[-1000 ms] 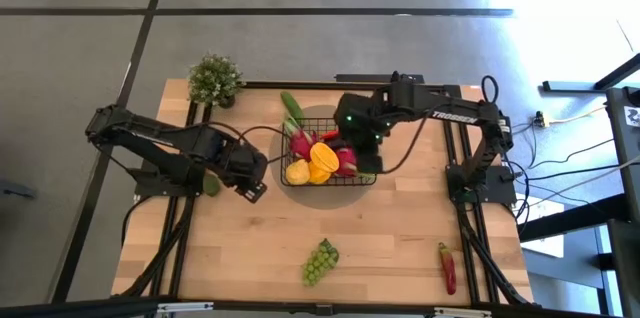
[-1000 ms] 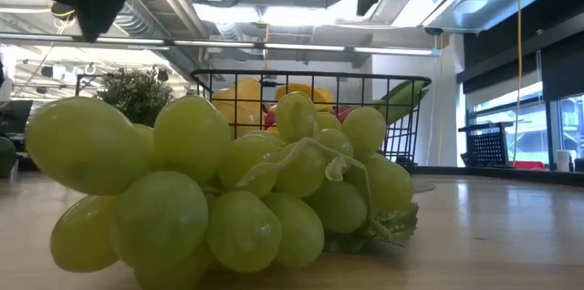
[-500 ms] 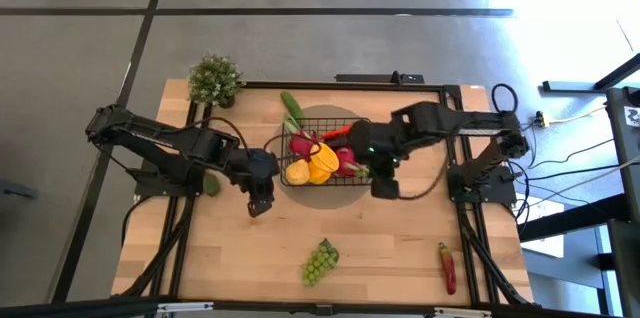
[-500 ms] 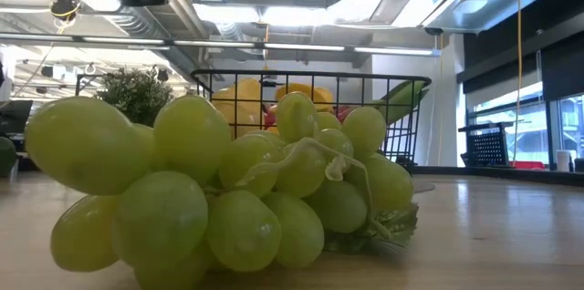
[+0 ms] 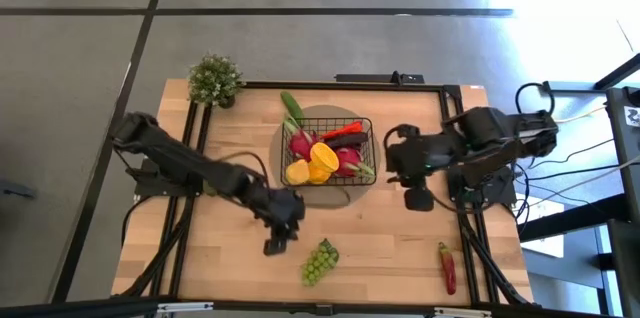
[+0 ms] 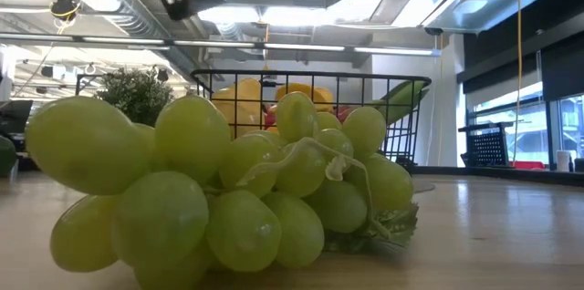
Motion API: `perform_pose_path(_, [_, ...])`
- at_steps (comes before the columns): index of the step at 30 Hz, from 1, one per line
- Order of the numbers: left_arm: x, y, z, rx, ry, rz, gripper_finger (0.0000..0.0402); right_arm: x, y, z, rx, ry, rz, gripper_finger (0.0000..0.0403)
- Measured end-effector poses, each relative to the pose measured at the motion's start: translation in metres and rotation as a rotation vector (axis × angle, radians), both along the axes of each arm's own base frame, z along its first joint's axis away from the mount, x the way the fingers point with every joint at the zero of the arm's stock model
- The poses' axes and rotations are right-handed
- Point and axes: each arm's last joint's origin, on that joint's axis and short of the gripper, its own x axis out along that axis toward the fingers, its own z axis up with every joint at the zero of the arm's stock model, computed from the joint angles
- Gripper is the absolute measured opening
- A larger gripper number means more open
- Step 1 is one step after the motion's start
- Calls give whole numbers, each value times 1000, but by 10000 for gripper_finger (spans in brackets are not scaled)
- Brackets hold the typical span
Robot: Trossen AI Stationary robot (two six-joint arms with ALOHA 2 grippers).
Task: Build produce basket
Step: Put the green grapes into the black wire basket
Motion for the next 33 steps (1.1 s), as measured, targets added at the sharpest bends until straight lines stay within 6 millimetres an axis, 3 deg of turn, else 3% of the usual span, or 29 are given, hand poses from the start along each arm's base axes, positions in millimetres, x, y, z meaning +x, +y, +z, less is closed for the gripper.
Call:
perform_pose_path(7, [18, -37, -53, 50, 61, -86, 119, -15, 4, 8, -23, -38, 41, 96])
perform_pose_path(12, [31, -48, -80, 21, 68, -76, 117, -17, 9, 8, -37, -37, 89, 96])
perform_pose_path(19, [38, -54, -93, 28, 42, -72, 116, -18, 13, 8, -35, -37, 103, 96])
perform_pose_path(33, [41, -50, -92, 67, 1, -76, 115, -18, 13, 8, -25, -35, 85, 96])
